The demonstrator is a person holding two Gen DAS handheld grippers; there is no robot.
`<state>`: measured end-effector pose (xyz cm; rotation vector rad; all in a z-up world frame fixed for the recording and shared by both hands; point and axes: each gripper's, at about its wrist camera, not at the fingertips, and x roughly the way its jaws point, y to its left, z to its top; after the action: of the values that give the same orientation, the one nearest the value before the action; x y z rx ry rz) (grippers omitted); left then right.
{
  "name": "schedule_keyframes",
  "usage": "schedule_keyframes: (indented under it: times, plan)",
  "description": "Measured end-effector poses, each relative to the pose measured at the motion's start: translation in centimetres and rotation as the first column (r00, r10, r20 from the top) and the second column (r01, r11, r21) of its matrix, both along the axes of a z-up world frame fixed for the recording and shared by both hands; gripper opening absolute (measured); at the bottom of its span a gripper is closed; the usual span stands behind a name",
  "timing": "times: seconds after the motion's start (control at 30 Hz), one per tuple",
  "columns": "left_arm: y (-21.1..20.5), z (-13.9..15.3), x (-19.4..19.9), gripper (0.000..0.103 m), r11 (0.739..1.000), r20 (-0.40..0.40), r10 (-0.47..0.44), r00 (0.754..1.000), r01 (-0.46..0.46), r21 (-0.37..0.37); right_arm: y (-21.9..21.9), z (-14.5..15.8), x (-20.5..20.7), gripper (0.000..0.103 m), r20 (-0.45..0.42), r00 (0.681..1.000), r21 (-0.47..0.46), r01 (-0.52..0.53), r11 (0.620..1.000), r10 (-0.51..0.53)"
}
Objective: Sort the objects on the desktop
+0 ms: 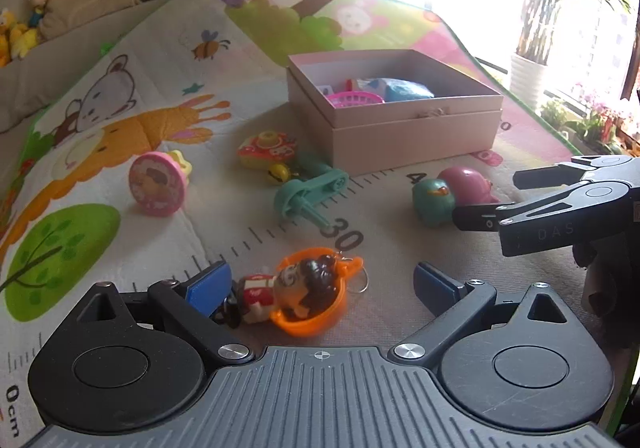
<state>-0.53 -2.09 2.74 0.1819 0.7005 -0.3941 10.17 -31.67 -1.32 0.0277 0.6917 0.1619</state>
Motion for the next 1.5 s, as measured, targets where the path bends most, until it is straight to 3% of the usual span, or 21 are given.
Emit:
schedule_keyframes:
  times: [0.17, 0.3, 0.43, 0.53, 0.67, 0.73, 0.8, 0.83, 0.87, 0.93, 1.0, 1.07, 1.13, 1.17, 1.23, 1.3, 1.5]
  plan:
    - [2.3, 0.0, -0.7, 0.101, 0.998, -0.008, 0.067, 0.998, -0.066, 0.019, 0.2, 0.2, -0.4, 0.100, 0.020, 1.000, -0.010, -0.023, 1.000, 0.023]
    - [4.7, 0.6, -0.7, 0.102, 0.991, 0.005, 0.134, 0.991, -0.134, 0.004, 2.0, 1.6, -1.8, 0.099, 0.048, 0.989, -0.058, -0.138, 0.989, 0.140]
    - [7.0, 1.7, -0.4, 0.103, 0.978, 0.032, 0.203, 0.979, -0.201, -0.052, 5.7, 3.9, -3.6, 0.096, 0.092, 0.942, -0.105, -0.313, 0.944, 0.323]
    - [8.4, 2.0, -0.2, 0.103, 0.965, 0.042, 0.252, 0.967, -0.248, -0.088, 9.5, 4.3, -3.8, 0.093, 0.068, 0.894, -0.124, -0.434, 0.893, 0.444]
    - [10.1, 2.1, 0.0, 0.103, 0.949, 0.032, 0.295, 0.955, -0.289, -0.123, 14.3, 2.8, -3.0, 0.078, 0.007, 0.851, -0.187, -0.515, 0.837, 0.525]
    - [10.7, 2.0, 0.0, 0.103, 0.943, 0.019, 0.305, 0.952, -0.299, -0.143, 15.7, 2.2, -2.4, 0.072, -0.006, 0.844, -0.212, -0.525, 0.824, 0.537]
    - [11.2, 1.9, -0.1, 0.103, 0.940, 0.016, 0.312, 0.950, -0.306, -0.154, 16.6, 1.6, -1.7, 0.058, -0.027, 0.844, -0.236, -0.527, 0.817, 0.536]
    - [11.4, 1.9, -0.1, 0.103, 0.937, 0.016, 0.317, 0.948, -0.310, -0.157, 16.8, 1.5, -1.3, 0.058, -0.036, 0.848, -0.241, -0.522, 0.819, 0.530]
    - [11.5, 1.9, -0.1, 0.103, 0.936, 0.016, 0.321, 0.947, -0.314, -0.161, 16.8, 1.5, -1.2, 0.057, -0.044, 0.851, -0.228, -0.518, 0.825, 0.523]
    - [11.7, 1.9, -0.1, 0.103, 0.932, 0.014, 0.328, 0.945, -0.321, -0.169, 15.9, 2.2, -0.6, 0.057, -0.090, 0.846, -0.117, -0.532, 0.838, 0.525]
    - [11.8, 1.8, 0.0, 0.103, 0.930, 0.008, 0.329, 0.944, -0.322, -0.176, 14.0, 3.1, 0.4, 0.057, -0.153, 0.834, 0.088, -0.523, 0.848, 0.530]
    - [11.5, 1.8, 0.2, 0.103, 0.932, -0.003, 0.320, 0.947, -0.315, -0.181, 11.4, 3.6, 1.7, 0.057, -0.225, 0.815, 0.321, -0.455, 0.830, 0.534]
    - [11.0, 1.7, 0.4, 0.103, 0.936, -0.008, 0.306, 0.952, -0.303, -0.178, 9.2, 3.6, 2.6, 0.057, -0.250, 0.827, 0.408, -0.381, 0.829, 0.503]
    - [10.6, 1.6, 0.4, 0.103, 0.940, -0.009, 0.298, 0.954, -0.295, -0.173, 8.1, 3.6, 2.6, 0.057, -0.240, 0.861, 0.382, -0.340, 0.859, 0.448]
    - [9.9, 1.4, 0.5, 0.103, 0.946, -0.010, 0.280, 0.960, -0.278, -0.164, 6.7, 4.0, 2.4, 0.059, -0.180, 0.935, 0.232, -0.261, 0.937, 0.305]
    - [9.2, 1.3, 0.5, 0.103, 0.954, -0.008, 0.262, 0.965, -0.260, -0.149, 5.1, 4.3, 2.3, 0.061, -0.116, 0.973, 0.132, -0.181, 0.974, 0.197]
    - [6.5, 0.7, 0.2, 0.103, 0.984, -0.001, 0.154, 0.988, -0.154, -0.094, 1.6, 4.9, 1.7, 0.061, -0.025, 0.992, 0.101, -0.118, 0.988, 0.121]
